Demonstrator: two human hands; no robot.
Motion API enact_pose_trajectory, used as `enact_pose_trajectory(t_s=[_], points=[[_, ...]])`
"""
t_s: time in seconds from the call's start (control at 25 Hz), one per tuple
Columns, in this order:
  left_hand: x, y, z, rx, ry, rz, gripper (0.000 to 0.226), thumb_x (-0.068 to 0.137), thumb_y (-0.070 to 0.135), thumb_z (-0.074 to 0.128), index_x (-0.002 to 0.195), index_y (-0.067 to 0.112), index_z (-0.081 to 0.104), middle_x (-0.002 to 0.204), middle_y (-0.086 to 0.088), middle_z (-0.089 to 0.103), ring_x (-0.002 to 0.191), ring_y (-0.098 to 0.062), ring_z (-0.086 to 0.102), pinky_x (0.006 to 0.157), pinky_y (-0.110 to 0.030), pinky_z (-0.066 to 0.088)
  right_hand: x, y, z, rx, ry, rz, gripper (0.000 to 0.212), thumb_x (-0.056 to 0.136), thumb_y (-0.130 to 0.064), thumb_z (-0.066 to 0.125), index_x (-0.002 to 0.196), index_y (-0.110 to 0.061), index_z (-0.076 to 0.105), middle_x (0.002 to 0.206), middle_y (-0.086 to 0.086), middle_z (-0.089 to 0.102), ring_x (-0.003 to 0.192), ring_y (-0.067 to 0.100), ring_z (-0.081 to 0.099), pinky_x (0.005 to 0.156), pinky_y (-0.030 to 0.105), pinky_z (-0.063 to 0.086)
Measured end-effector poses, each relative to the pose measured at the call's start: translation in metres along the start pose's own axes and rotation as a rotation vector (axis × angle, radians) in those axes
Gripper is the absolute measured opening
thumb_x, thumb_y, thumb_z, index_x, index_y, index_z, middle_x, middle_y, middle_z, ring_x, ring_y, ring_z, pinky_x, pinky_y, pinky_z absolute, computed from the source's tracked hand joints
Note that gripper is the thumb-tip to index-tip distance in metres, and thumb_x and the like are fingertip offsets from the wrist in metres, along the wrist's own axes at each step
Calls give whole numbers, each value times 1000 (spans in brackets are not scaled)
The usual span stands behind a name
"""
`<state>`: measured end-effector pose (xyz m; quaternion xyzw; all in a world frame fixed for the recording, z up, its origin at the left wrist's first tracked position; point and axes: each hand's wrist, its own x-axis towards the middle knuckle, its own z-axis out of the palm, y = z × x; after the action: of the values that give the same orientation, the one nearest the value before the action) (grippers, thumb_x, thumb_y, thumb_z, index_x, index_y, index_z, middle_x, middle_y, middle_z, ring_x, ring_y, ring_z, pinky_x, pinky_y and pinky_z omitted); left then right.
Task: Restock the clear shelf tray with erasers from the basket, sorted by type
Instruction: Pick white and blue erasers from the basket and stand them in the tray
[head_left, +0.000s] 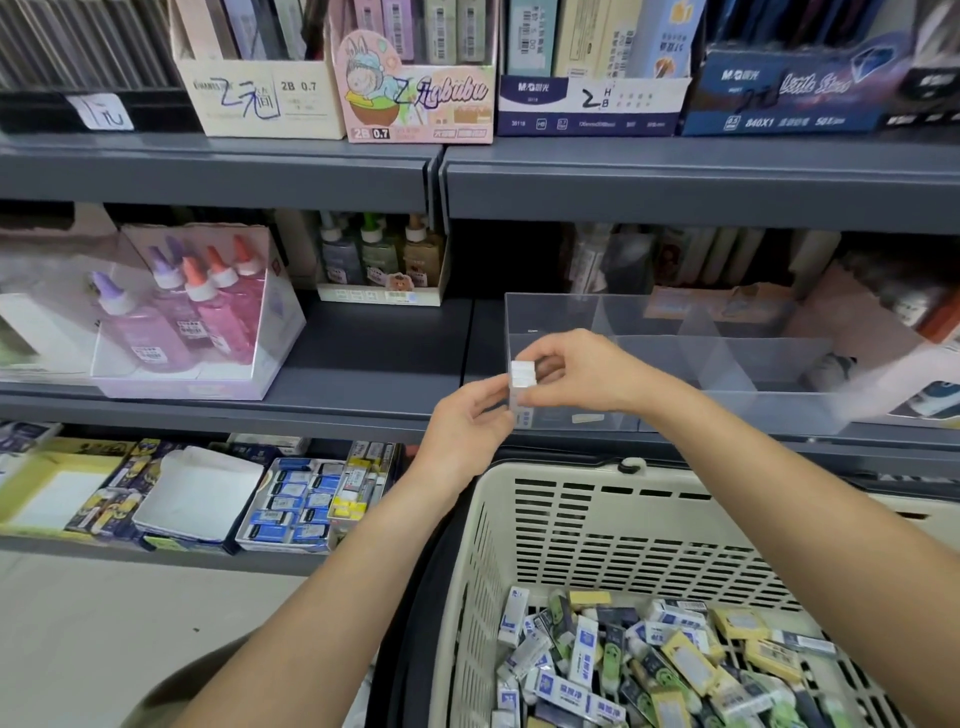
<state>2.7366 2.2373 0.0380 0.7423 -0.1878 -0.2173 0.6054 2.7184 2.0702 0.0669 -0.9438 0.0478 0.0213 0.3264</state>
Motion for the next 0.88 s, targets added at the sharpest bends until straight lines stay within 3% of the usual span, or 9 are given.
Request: enact_pose_trajectory(t_s=[0.08,0.2,0.36,0.44,0.56,0.64,0.76,0.88], points=[[1,0,1,-16,-17,5,45,90,-4,51,131,15,51,114,9,57,88,11,56,74,0,44,2,-1,4,-57,-12,-15,30,75,-25,72,104,-24,63,93,-8,68,86,7,64,84,30,54],[2,0,1,-40,-48,16,49,90,-6,50,134,16,48,115,13,55,95,9,56,78,-1,44,6,-3,8,-88,30,-12,33,76,-22,70,108,-21,62,97,-1,69,89,14,65,84,38,54],[-5,7,1,-9,-10,7,47,90,0,54,134,13,45,133,3,51,113,-1,52,83,-4,42,-3,-7,-1,-148,43,14,56,78,-32,71,128,-22,49,116,1,64,104,16,60,93,38,49],[-11,11,-3,51,60,33,46,90,7,57,133,14,45,135,3,49,121,-5,47,90,-12,39,-23,-4,-10,-142,161,0,61,77,-38,70,132,-27,45,120,-4,61,109,10,57,96,34,46],[-37,9,-7,135,123,144,31,88,10,60,113,28,55,120,11,57,110,2,53,87,-10,42,-81,6,-12,34,398,-93,41,74,-45,65,113,-36,56,98,-18,63,93,-2,57,82,16,45],[-62,0,-1,167,105,189,27,88,8,59,97,34,56,107,15,61,101,3,57,89,-14,46,-125,22,4,174,423,-102,25,74,-46,61,98,-43,57,85,-19,65,82,-3,59,70,9,44],[-96,-15,14,374,0,271,25,88,12,59,93,36,57,101,24,59,101,5,56,92,-14,42,-168,57,51,120,155,7,23,79,-38,64,102,-34,61,83,-19,63,79,-6,59,69,8,44],[-111,-16,21,431,-80,278,31,89,15,58,93,46,54,97,28,59,93,12,56,82,-5,42,-175,86,110,-104,-230,121,43,83,-39,64,121,-21,54,110,-3,60,98,10,58,84,31,49]])
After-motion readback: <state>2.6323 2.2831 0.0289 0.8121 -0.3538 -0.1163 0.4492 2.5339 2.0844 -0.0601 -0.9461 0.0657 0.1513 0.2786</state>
